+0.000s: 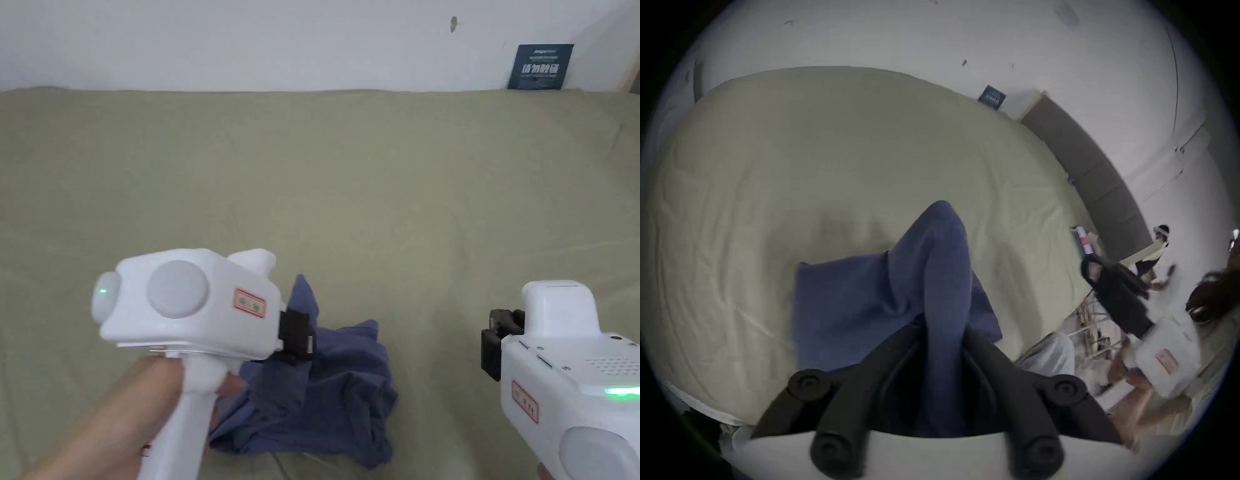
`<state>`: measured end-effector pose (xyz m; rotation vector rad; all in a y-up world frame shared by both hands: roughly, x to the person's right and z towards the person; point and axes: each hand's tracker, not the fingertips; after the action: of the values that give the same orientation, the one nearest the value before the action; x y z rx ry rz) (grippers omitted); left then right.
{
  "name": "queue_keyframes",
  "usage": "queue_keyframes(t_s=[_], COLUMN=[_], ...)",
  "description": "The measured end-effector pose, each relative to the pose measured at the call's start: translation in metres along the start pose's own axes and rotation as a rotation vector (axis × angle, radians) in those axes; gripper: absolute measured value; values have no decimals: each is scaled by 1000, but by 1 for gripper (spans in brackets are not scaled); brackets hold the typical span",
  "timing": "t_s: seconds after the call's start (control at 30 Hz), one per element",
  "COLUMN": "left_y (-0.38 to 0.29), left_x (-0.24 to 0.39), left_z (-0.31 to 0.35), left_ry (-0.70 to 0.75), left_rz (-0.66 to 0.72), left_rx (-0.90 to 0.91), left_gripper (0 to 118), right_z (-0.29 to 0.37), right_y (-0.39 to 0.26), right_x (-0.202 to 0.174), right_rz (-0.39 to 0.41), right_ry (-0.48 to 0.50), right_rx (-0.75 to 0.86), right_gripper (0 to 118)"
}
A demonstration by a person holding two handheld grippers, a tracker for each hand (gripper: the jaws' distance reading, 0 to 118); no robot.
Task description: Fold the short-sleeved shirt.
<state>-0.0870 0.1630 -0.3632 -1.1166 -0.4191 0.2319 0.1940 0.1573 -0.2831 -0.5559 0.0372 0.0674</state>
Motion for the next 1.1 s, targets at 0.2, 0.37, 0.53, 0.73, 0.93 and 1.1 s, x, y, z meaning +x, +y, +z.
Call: queue_keyframes(t_s=[0.2, 0.37, 0.53, 0.73, 0.93, 1.1], left_y=[-2, -6, -18, -46, -73, -62], left_x=[13, -16, -46, -52, -44, -35], left_z=[-50, -4, 8, -51, -91, -66], left_ry=[8, -218, -354, -560, -421, -390], left_rz=[-9, 119, 205, 330, 234, 175], left_rx=[77, 123, 132, -26, -67, -33], left_gripper=[117, 44, 0, 0, 0, 0], right_z=[-2, -5, -9, -6, -8, -8], right_y=[-11, -16, -16, -17, -20, -17], right_x=[7, 14, 14, 8, 7, -1], right_rz=[-14, -29, -62, -54, -34, -13], right_ry=[-2, -9, 4, 14, 7, 30], right_rx=[-36, -49, -54, -62, -84, -91], right_gripper=[0, 0, 0, 0, 0, 0])
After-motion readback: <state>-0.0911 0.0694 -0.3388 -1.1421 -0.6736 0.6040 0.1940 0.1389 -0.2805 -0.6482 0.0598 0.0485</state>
